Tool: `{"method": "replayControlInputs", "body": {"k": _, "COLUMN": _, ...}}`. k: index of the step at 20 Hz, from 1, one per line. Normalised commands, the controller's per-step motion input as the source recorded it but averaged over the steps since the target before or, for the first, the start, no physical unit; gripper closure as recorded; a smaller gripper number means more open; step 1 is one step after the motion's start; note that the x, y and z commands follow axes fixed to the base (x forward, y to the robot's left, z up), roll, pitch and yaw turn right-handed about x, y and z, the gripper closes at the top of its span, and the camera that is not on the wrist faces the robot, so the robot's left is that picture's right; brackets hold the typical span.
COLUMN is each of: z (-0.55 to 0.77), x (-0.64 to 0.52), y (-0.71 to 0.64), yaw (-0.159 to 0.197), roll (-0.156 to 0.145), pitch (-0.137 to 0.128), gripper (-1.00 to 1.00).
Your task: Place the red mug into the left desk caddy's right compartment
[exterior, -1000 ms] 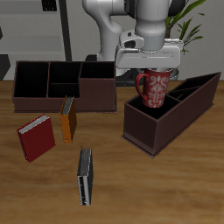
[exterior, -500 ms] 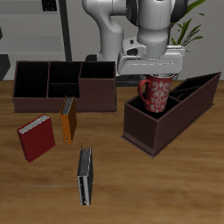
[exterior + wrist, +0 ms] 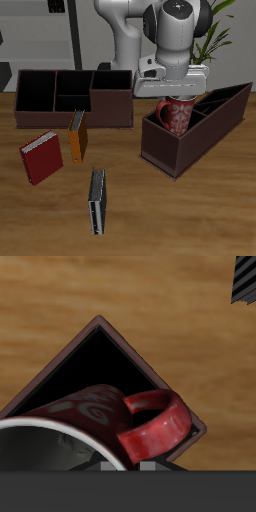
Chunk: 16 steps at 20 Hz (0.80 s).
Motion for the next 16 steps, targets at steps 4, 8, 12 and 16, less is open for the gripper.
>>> {"method": "replayControlInputs", "body": {"k": 4, "z": -0.17, "x": 0.0, "y": 0.06, "yaw": -0.002, "roll": 0.004, "pitch": 0.023, "gripper": 1.0}}
{"method": "replayControlInputs", "body": {"k": 8, "z": -0.19, "x": 0.0, "y": 0.12, "yaw": 0.011, "roll": 0.022, "pitch": 0.033, "gripper": 1.0}}
{"method": "replayControlInputs", "body": {"k": 12, "z": -0.17, "x": 0.0, "y": 0.13, "yaw": 0.015, "roll": 0.013, "pitch": 0.03, "gripper": 1.0}}
{"method": "replayControlInputs", "body": {"k": 16, "z": -0.17, "x": 0.02, "y": -0.06, "yaw": 0.02, "roll": -0.01, "pitch": 0.031, "gripper": 1.0}}
